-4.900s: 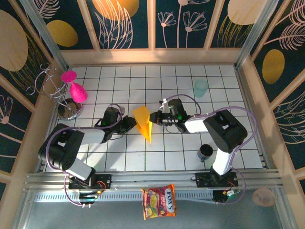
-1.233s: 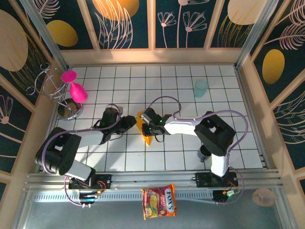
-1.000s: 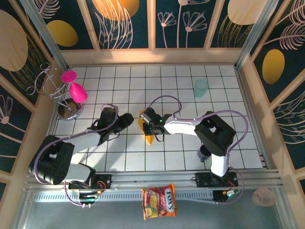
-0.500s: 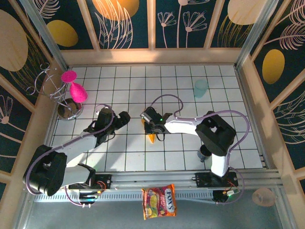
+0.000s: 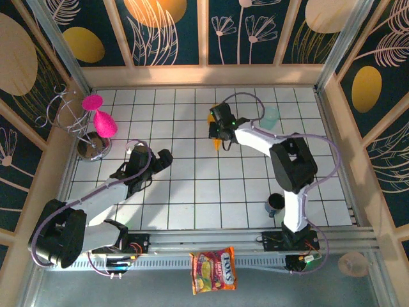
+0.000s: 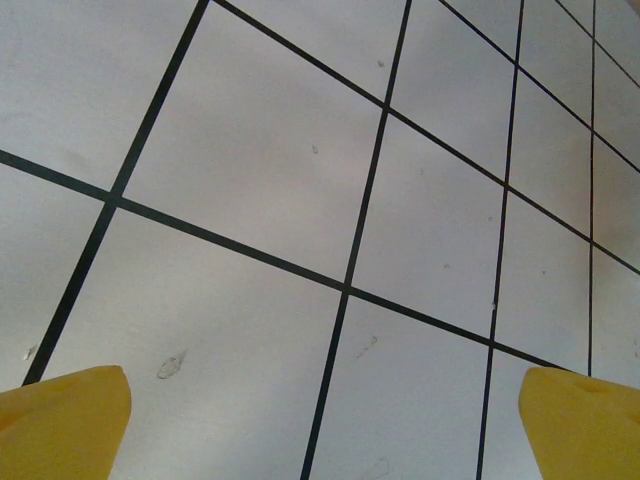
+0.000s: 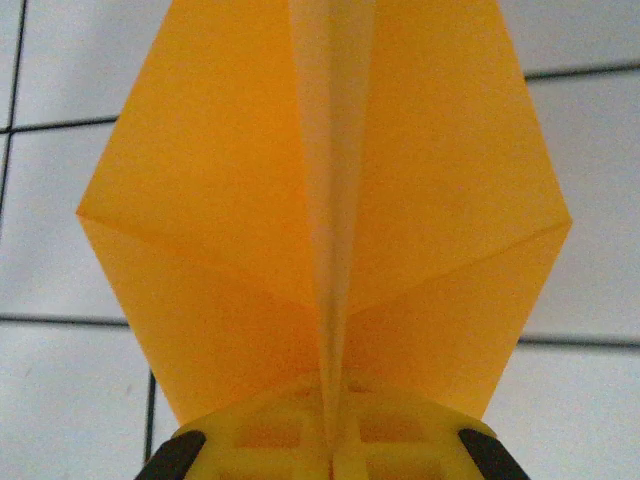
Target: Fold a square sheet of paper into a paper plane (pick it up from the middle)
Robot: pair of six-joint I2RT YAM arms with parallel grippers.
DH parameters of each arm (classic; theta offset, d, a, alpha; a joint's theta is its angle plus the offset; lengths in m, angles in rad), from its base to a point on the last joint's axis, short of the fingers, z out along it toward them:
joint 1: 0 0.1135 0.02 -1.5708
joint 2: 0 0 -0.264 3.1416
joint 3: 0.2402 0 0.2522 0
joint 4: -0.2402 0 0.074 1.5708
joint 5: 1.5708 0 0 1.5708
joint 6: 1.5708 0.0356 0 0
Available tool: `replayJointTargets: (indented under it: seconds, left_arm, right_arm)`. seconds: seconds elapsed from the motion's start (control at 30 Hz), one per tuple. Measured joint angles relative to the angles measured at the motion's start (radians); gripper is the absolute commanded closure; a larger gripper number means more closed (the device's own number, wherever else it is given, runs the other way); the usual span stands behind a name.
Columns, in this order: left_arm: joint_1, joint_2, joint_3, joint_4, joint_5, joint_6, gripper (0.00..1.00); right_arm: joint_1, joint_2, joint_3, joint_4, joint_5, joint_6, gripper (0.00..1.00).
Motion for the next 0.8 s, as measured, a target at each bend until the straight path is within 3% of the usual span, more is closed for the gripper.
replayJointTargets:
  seconds: [0.3, 0.63, 0.8]
  left_arm:
    - [0.0, 0.013, 0.0, 0.0, 0.01, 0.004, 0.01]
    - [0.0, 0.051, 0.0, 0.001, 0.019, 0.008, 0.01]
    - [0.0, 0.051, 0.0, 0.002, 0.02, 0.008, 0.01]
  right_arm:
    - [-0.037, 0.177, 0.188, -0.115, -0.022, -0.113, 0.91]
    - [-0.042, 0.222, 0.214, -0.182, 0.011, -0.135, 0.74]
    - [-0.042, 0.222, 0.214, -0.184, 0.023, -0.126, 0.7]
